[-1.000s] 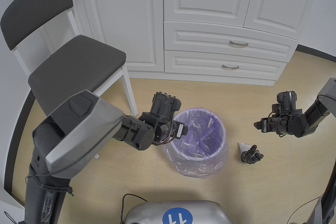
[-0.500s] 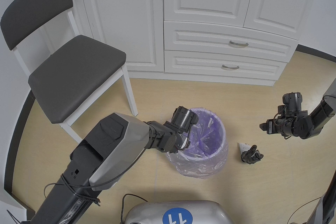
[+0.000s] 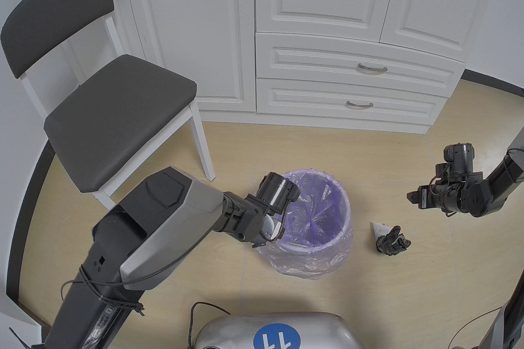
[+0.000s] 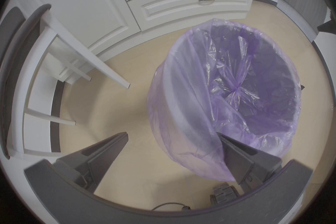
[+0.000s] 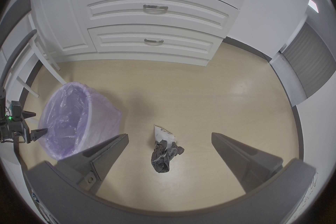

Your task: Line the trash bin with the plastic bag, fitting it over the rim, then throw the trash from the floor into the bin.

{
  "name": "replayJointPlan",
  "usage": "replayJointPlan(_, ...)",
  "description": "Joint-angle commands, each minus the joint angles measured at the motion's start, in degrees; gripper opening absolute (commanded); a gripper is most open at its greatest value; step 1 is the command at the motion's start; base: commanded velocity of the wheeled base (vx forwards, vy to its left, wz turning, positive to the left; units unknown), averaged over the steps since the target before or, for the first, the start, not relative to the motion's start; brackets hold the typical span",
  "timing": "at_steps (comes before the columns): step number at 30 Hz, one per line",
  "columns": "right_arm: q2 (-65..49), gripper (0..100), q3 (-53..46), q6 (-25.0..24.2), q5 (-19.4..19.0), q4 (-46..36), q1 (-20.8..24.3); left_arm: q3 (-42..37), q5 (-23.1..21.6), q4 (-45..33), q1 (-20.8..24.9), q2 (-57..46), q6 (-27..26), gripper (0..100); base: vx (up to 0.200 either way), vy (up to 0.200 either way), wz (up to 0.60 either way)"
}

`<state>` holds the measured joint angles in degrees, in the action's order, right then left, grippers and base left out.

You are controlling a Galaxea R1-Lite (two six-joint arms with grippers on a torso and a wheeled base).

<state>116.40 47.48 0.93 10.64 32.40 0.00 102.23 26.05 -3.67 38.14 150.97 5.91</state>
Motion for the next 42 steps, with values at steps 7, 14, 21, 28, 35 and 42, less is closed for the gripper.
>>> replayJointPlan(7,-0.1,100,-0.9,0.5,0.0,0.0,1.1,-21.2,-3.1,16.1,-3.1,-11.6,2.7,100,0.0,0.0,0.0)
replayJointPlan(14,0.0,100,-1.5,0.9,0.1,0.1,1.5,-24.9,-3.3,21.9,-3.9,-11.6,2.7,100,0.0,0.0,0.0)
replayJointPlan(21,0.3,100,-1.7,1.1,0.1,0.1,1.6,-24.7,-5.3,22.1,-4.9,-9.5,2.7,100,0.0,0.0,0.0)
replayJointPlan(28,0.9,100,-1.7,1.9,0.1,0.2,1.7,-20.3,-5.5,22.1,-4.8,-4.5,2.8,100,0.0,0.0,0.0)
replayJointPlan(35,1.2,100,-1.3,1.9,0.1,0.2,1.8,-11.1,-5.4,21.2,-4.0,0.9,2.9,100,0.0,0.0,0.0)
replayJointPlan(42,3.1,100,-0.6,1.9,0.1,0.2,1.1,-3.0,-5.4,17.6,-4.3,4.9,3.0,100,0.0,0.0,0.0)
